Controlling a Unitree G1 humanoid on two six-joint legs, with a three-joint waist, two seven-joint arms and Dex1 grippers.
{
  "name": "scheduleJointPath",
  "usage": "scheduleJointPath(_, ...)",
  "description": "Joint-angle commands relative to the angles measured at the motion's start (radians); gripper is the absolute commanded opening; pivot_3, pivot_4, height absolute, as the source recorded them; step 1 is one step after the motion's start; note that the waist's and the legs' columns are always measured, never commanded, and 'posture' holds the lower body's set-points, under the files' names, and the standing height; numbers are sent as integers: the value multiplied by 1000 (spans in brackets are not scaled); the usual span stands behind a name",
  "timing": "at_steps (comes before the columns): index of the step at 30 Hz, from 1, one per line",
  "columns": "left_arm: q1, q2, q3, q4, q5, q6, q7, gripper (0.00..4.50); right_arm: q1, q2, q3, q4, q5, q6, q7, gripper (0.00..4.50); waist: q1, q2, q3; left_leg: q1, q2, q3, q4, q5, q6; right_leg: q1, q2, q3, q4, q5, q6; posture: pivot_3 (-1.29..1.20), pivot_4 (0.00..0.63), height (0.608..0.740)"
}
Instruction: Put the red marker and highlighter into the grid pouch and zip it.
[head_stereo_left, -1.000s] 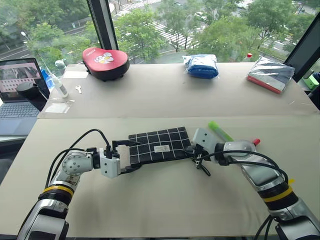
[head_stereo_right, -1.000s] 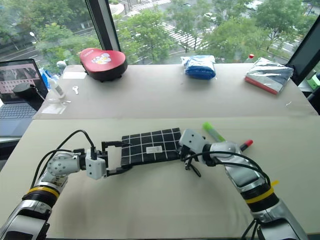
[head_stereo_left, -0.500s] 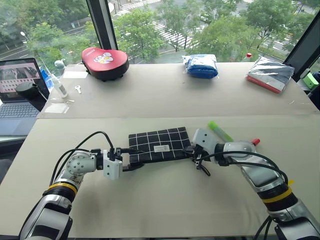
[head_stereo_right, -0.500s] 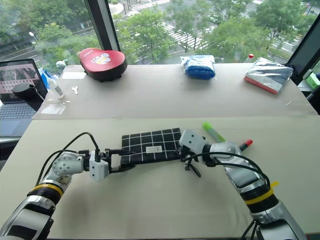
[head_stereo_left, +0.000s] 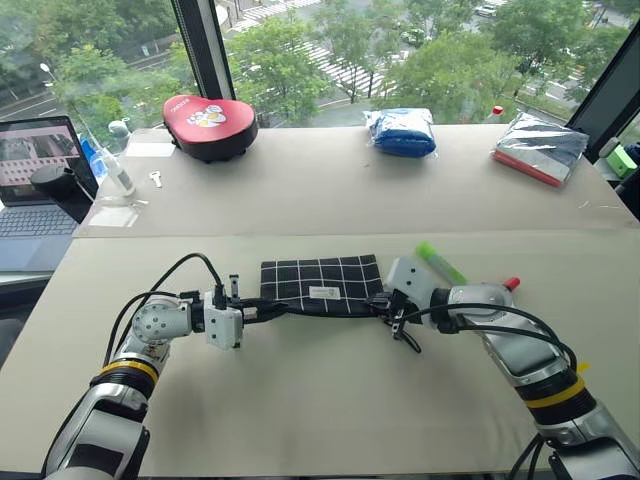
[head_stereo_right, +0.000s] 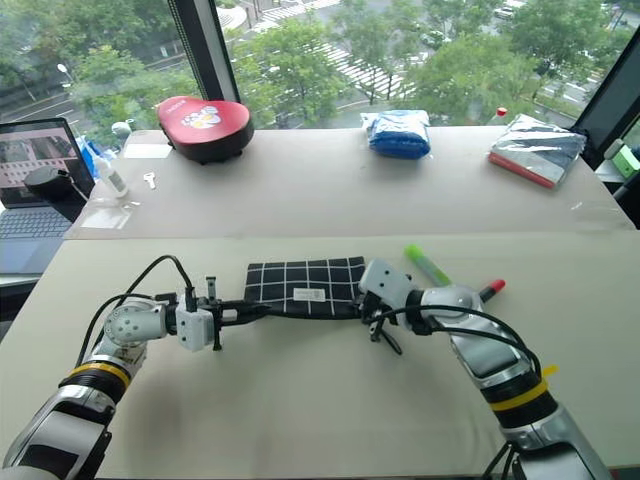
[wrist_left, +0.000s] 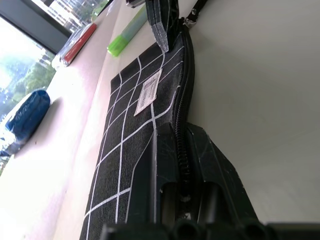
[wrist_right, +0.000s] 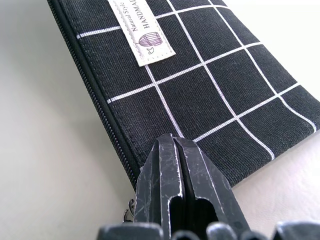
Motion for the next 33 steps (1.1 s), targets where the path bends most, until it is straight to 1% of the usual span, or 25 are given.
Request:
scheduleJointPath(1, 24, -19, 35, -61, -69, 105, -15, 0, -47, 55, -154, -24, 147, 92, -24, 1498, -1, 0, 0, -1, 0, 0, 0, 0, 0, -1, 0, 0, 0, 0, 0, 0, 150, 740)
scheduleJointPath(4, 31, -32, 70, -84, -87, 159, 0, 0, -73, 76, -264, -66, 264, 178, -39, 2502, -1, 0, 0, -3, 0, 0, 0, 0, 0, -3, 0, 0, 0, 0, 0, 0, 150, 740)
scheduleJointPath(5, 34, -45, 87, -102, -99, 191, 17, 0, -92, 77, -351, -93, 370, 248, -44, 2843, -1, 0, 0, -5, 0, 0, 0, 0, 0, -4, 0, 0, 0, 0, 0, 0, 150, 740)
scheduleJointPath(7, 42, -67, 110, -135, -114, 245, 44, 0, -108, 65, -469, -132, 508, 336, -51, 2843, 0, 0, 0, -8, 0, -1, 0, 0, 0, -7, 0, 0, 0, 0, 0, 0, 150, 740)
scheduleJointPath(9, 53, -79, 127, -168, -116, 285, 57, 0, -101, 44, -519, -162, 570, 374, -58, 2843, 1, 0, 0, -10, 0, -1, 0, 0, 0, -9, 0, -1, 1, 1, -1, 0, 150, 740)
scheduleJointPath(10, 58, -86, 135, -186, -115, 311, 68, 0, -82, 22, -527, -180, 572, 373, -54, 2843, 0, 0, 0, -10, 0, -2, 0, 0, 0, -10, 0, -1, 1, 1, -1, 0, 150, 740)
scheduleJointPath(12, 66, -100, 150, -213, -108, 356, 97, 0, -35, -25, -519, -205, 545, 360, -54, 2843, -1, 0, 0, -10, 0, -2, 0, 0, 0, -10, 0, -1, 1, 1, -1, 0, 150, 740)
scheduleJointPath(14, 71, -116, 163, -237, -103, 395, 128, 0, 15, -66, -482, -222, 498, 332, -63, 2843, -1, 0, 0, -10, -1, -2, -1, -1, 1, -10, 0, -1, 1, 1, 0, 0, 150, 740)
scheduleJointPath(16, 80, -136, 167, -278, -103, 435, 145, 0, 50, -77, -380, -205, 384, 285, -126, 2843, -4, 0, 0, -11, -1, -2, 0, -1, 1, -10, 0, 0, 1, 1, 0, 0, 150, 740)
scheduleJointPath(18, 85, -147, 168, -301, -96, 457, 150, 0, 51, -64, -310, -183, 308, 246, -175, 2843, -8, 0, 0, -10, -1, 0, 0, -1, 1, -11, -1, 0, 1, 1, 0, 0, 150, 740)
scheduleJointPath(22, 83, -157, 175, -323, -86, 485, 152, 0, 4, 1, -245, -126, 248, 227, -242, 2843, -11, -1, 0, -10, 0, 4, 2, 0, 0, -13, -2, 1, 1, 2, -2, 0, 150, 740)
scheduleJointPath(24, 82, -159, 179, -331, -86, 493, 151, 0, -11, 14, -217, -85, 205, 209, -266, 2843, -10, -1, 0, -10, 0, 4, 3, 0, 0, -13, -2, 1, 1, 3, -2, 0, 150, 740)
scheduleJointPath(27, 84, -159, 183, -336, -85, 499, 149, 0, -27, 22, -189, -37, 158, 180, -280, 2843, -7, -1, 0, -11, -1, 4, 4, 0, 0, -13, -2, 1, 1, 3, -2, 0, 150, 740)
scheduleJointPath(33, 108, -157, 184, -359, -77, 499, 143, 0, -60, 41, -174, 23, 127, 147, -272, 2843, -8, 0, 0, -11, -1, 4, 3, 0, 0, -14, -1, 1, 1, 4, -2, 0, 150, 740)
